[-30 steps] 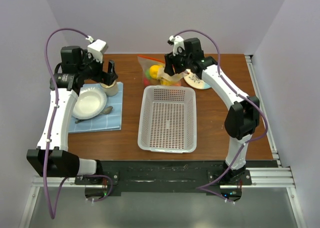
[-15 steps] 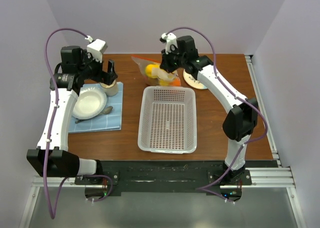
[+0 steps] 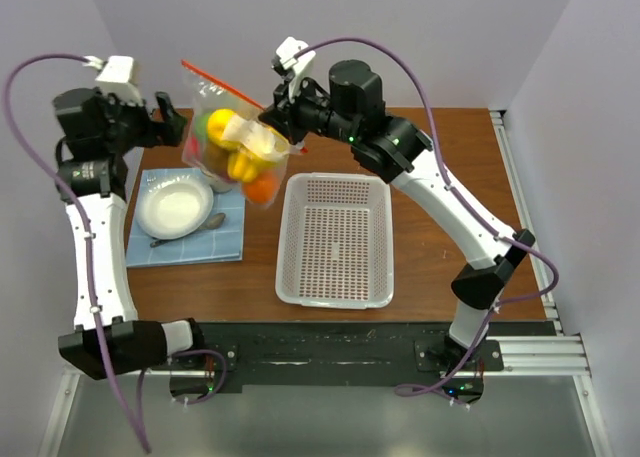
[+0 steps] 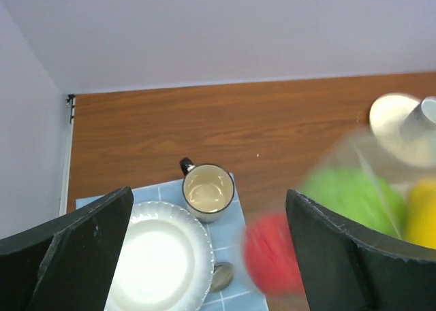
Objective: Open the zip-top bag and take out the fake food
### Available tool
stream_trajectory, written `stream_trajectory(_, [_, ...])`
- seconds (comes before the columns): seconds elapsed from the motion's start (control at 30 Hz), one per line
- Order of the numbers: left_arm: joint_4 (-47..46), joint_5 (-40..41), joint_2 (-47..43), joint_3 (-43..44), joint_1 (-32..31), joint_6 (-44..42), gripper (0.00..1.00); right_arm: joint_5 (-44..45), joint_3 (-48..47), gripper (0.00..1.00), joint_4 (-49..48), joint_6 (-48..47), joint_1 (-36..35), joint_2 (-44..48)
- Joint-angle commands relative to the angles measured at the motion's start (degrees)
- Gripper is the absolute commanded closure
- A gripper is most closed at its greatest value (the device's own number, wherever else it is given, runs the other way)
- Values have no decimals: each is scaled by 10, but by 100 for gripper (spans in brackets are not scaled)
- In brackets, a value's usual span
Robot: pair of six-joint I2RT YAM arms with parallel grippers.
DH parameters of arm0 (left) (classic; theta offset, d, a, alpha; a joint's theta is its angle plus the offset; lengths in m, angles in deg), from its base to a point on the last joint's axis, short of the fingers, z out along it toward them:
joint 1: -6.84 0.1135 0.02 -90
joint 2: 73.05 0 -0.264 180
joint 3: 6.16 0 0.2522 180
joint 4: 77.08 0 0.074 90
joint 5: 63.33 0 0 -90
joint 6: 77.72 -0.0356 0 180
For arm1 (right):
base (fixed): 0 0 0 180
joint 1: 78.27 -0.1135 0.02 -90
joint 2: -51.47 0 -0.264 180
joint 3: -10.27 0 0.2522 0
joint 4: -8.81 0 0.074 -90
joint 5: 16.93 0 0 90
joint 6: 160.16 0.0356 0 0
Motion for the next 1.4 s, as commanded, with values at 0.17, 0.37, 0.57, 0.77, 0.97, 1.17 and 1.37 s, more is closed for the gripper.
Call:
stream_trajectory(0.17, [-175, -465, 56, 4, 324, 296, 0, -2, 45, 100, 9, -33, -77, 23])
stream_trajectory(0.37, [-86, -405, -21, -42, 328, 125, 0, 17, 27, 100, 18, -51, -137, 5])
stream_trajectory(0.57, [3, -350, -30, -37, 328, 37, 0, 21, 4, 100, 27, -51, -167, -28])
stream_trajectory(0.77, [83, -387, -17, -3, 328, -66, 0, 32, 61, 100, 7, -41, -181, -35])
stream_trajectory(0.97, [289, -451, 27, 33, 325, -288, 0, 65, 134, 100, -15, -49, -182, -37])
stream_trajectory(1.17, [419, -405, 20, -12, 276, -501, 0, 90, 129, 100, -18, -53, -182, -57])
stream_trajectory(1.37, [319, -362, -97, -79, 226, -452, 0, 130, 128, 100, -24, -68, -182, -73])
